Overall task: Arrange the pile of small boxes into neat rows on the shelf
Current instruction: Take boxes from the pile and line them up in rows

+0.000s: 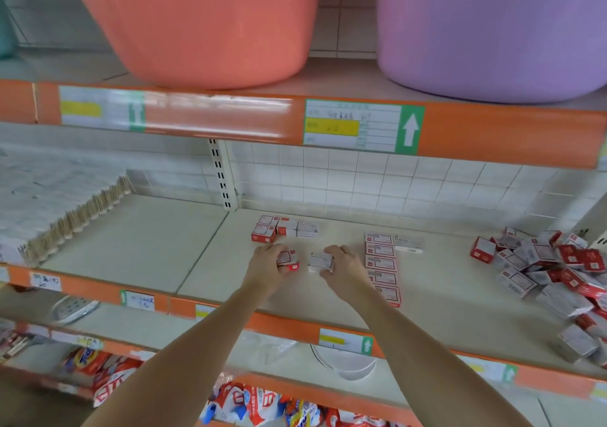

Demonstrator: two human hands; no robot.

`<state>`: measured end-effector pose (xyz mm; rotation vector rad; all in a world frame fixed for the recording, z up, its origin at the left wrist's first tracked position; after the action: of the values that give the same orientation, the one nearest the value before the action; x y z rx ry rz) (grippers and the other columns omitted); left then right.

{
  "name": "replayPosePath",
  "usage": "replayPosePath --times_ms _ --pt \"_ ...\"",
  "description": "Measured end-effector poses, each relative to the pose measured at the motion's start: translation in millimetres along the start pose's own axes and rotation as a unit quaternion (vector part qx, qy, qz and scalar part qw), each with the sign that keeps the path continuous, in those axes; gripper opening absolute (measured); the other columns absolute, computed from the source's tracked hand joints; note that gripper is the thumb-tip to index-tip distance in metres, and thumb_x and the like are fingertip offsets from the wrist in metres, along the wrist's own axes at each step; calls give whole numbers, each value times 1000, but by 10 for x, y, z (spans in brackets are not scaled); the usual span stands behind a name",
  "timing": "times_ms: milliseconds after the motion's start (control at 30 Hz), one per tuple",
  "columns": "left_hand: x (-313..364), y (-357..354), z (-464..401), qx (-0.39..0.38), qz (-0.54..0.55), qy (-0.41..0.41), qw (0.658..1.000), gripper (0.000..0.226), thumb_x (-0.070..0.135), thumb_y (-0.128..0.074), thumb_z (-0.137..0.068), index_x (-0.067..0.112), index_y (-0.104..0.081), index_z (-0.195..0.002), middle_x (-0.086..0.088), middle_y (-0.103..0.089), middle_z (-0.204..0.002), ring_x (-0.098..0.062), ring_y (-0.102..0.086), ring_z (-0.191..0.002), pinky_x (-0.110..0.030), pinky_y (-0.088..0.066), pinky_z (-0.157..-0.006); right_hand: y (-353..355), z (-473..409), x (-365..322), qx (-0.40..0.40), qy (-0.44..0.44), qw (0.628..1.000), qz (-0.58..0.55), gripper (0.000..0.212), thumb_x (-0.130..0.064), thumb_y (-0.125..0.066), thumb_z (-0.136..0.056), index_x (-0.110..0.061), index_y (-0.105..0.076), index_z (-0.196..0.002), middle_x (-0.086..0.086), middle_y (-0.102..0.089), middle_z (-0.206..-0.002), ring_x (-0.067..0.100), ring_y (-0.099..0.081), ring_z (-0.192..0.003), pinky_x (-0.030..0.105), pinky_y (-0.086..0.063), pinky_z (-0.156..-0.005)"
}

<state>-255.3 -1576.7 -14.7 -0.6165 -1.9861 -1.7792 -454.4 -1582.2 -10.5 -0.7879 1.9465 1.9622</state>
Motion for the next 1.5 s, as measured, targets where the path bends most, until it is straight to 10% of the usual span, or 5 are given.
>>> replayPosePath --times_ms 533,1233,1500 --pt "-81 108 -223 2 -75 -49 996 35 13 -61 -92 18 -63 -127 3 -51 -114 -18 -53 -105 -32 -50 -83 -94 -321 -229 66 35 996 47 29 -10 -61 -91 -12 -62 -120 0 -54 -125 19 -52 -113 29 -48 -87" --pt "-109 95 -319 10 -88 -52 995 30 13 -64 -90 20 -66 -118 6 -54 -115 -19 -53 -109 -35 -51 -85 -219 -559 -363 78 9 996 47 22 -6 -61 -91 -6 -63 -112 9 -48 -116 27 -56 -96 34 -51 -79" --pt "-98 111 -323 1 -72 -50 996 33 13 -67 -86 20 -67 -119 4 -56 -117 -20 -54 -110 -36 -52 -89 -160 -575 -398 38 -15 996 80 33 -15 -61 -92 -14 -59 -125 5 -46 -126 24 -44 -118 35 -50 -86"
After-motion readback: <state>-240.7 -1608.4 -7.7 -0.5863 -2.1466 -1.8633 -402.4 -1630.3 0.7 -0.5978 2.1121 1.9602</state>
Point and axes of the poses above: each hand's wrist, its own z-axis away from the middle knuckle, its own y-axis out of the back of the hand, x = y × z, the point moved 3 cm from there along -z, towards the middle knuckle
